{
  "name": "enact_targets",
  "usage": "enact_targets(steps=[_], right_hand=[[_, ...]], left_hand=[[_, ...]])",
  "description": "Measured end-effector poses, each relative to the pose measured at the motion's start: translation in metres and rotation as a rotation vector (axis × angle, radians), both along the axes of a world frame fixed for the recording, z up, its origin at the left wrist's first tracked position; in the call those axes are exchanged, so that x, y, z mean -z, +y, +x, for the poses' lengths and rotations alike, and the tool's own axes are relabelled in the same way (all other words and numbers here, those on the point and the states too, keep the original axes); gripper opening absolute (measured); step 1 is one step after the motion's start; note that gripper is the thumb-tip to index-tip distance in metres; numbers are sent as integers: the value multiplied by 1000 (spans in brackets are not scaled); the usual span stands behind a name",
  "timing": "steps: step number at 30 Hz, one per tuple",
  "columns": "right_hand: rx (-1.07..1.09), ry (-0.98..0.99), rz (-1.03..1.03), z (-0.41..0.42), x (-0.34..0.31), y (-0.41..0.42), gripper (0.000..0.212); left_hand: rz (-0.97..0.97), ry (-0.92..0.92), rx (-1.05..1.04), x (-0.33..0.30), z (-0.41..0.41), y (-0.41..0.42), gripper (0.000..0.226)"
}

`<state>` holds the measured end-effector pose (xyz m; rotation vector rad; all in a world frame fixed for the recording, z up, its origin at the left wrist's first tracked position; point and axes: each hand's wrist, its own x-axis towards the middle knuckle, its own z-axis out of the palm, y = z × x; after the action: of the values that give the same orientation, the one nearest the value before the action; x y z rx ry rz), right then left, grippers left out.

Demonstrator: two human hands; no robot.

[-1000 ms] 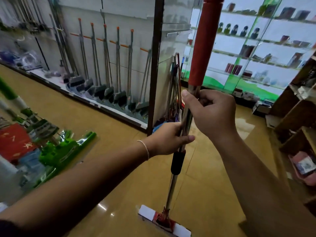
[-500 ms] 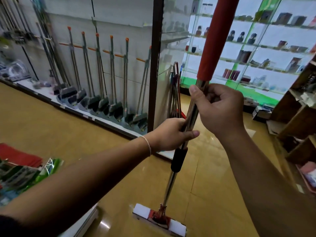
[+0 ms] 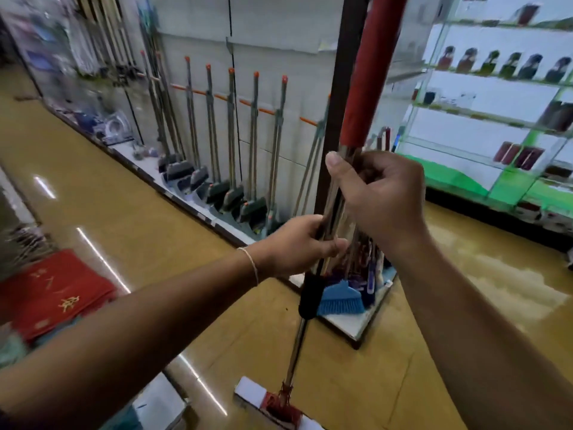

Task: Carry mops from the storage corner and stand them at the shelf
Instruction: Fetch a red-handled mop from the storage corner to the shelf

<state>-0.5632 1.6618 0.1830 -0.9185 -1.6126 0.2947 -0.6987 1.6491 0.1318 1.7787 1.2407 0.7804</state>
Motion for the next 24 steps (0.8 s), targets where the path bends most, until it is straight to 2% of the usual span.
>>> enact_targets(steps=[4,9,15,19,24], right_hand=[[-90,-61,10,-15,-4,65,24],[-234,-82,35,-44,-9,130,27],[-356,-89,52,-101,-12,196,26],[-412,-90,35,-154,-7,237,20],[-454,-82,28,-224,-2,290,14]], left_hand=[[-25,-24,-100,-1,-16,53,9],[4,-1,-229,-2,-41,104,27],[28,-29,-356,2,-91,157,25],[20,-70,-405,8,-138,194,19],[23,-75,-421,18,-208,248,23]])
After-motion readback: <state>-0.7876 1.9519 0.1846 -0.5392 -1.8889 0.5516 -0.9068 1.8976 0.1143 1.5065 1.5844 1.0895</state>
